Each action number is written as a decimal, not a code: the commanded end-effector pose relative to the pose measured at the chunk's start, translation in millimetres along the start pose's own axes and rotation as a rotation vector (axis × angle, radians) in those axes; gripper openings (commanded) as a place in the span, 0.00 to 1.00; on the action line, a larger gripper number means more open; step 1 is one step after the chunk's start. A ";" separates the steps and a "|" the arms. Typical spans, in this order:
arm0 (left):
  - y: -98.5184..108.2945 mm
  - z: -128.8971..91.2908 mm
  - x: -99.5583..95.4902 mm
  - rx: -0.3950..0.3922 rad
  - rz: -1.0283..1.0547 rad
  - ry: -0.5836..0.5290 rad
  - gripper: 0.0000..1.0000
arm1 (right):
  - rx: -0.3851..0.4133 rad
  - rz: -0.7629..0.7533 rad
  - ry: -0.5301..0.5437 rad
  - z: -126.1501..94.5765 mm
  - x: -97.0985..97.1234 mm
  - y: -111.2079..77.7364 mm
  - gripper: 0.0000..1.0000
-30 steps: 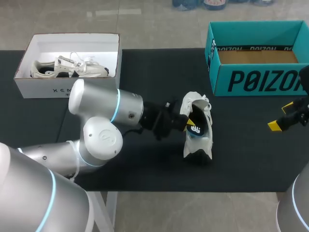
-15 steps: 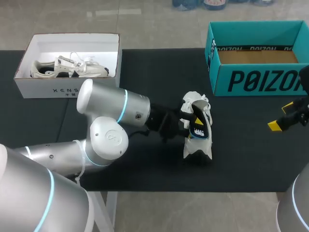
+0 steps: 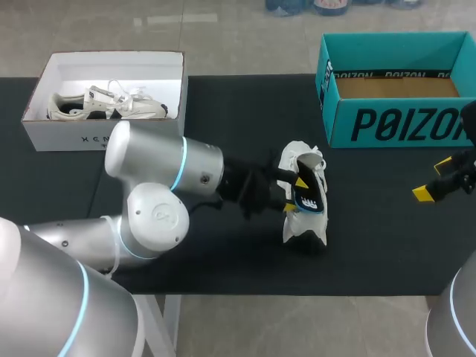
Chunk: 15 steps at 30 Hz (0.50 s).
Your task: Take the shoe out of the shoebox, open the shoe tongue, remove and reinsert the insole, then place the shoe into the shoebox
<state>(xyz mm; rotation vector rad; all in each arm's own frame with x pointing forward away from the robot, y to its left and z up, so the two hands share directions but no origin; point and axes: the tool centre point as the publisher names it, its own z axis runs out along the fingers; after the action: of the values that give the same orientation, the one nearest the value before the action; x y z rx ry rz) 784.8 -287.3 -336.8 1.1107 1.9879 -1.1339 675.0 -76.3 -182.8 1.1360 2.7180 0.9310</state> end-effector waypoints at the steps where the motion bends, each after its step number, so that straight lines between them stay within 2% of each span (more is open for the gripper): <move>1: -1.9 8.8 2.6 0.014 0.003 -0.009 0.37 | -0.005 0.001 -0.007 -0.8 3.4 -3.9 1.00; 3: -2.6 10.0 3.2 0.018 0.003 -0.009 0.31 | -0.005 0.001 -0.007 -0.8 3.4 -3.9 1.00; 7: -2.9 9.9 3.7 0.026 0.005 -0.007 0.02 | -0.005 0.001 -0.007 -0.8 3.4 -3.9 1.00; 8: -2.7 9.1 3.6 0.026 0.007 -0.007 0.00 | -0.005 0.001 -0.007 -0.8 3.4 -3.9 1.00; 15: 3.5 10.8 3.3 0.030 0.023 0.006 0.00 | -0.005 0.001 -0.007 -0.8 3.4 -3.9 1.00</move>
<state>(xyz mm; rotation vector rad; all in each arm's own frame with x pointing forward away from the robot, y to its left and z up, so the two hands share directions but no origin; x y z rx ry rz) 782.9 -293.5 -343.9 1.1400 1.9654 -1.1508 675.0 -76.3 -182.8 1.1361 2.7180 0.9309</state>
